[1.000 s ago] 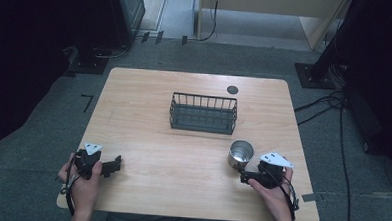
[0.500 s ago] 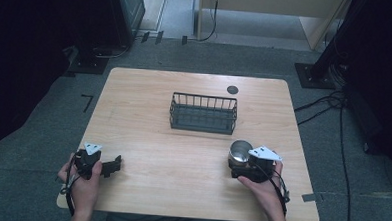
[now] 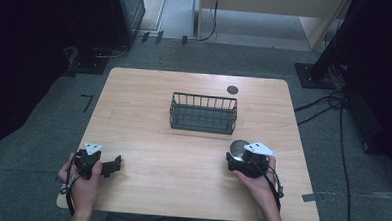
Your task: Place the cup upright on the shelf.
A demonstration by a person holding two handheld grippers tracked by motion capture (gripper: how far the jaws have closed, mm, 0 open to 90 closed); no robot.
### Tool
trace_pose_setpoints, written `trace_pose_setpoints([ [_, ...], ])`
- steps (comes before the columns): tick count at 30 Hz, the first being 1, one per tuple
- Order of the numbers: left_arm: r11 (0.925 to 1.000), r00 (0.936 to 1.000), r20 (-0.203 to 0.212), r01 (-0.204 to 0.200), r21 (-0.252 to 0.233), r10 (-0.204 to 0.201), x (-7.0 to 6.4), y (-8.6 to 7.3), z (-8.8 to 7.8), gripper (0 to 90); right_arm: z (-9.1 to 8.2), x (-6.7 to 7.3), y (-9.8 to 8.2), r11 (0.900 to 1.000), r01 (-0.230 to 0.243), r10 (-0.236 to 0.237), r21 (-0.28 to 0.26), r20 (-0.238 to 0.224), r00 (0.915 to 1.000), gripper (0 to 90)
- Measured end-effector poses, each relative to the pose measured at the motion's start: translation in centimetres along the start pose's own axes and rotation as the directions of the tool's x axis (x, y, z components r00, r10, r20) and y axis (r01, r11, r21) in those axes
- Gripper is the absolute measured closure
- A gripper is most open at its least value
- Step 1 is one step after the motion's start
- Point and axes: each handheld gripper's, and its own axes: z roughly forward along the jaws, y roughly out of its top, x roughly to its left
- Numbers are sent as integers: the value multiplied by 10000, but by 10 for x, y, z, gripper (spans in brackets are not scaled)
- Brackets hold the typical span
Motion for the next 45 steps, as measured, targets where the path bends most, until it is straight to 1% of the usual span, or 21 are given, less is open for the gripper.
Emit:
trace_pose_setpoints([
  [3,10000,10000,2,-1,1,1,0,0,0,0,0,0,1,10000,30,-30,41,53,10000,173],
  [5,10000,10000,4,-2,1,2,0,0,0,0,0,0,1,10000,-49,49,50,145,9999,174],
  [8,10000,10000,2,-1,1,1,0,0,0,0,0,-1,2,9999,-167,166,21,164,9997,175],
  [12,10000,10000,3,-3,1,3,0,0,0,0,-2,-1,5,9996,-261,262,-92,74,9996,175],
  [22,10000,10000,1,-1,0,1,0,0,0,0,-5,3,16,9996,-128,127,-256,-48,9999,176],
  [39,10000,10000,2,-4,3,4,0,0,0,0,-6,13,35,9986,57,-67,-523,-196,9998,176],
  [45,10000,10000,3,-6,4,6,0,0,0,0,-7,16,44,9972,101,-119,-745,-238,9996,176],
])
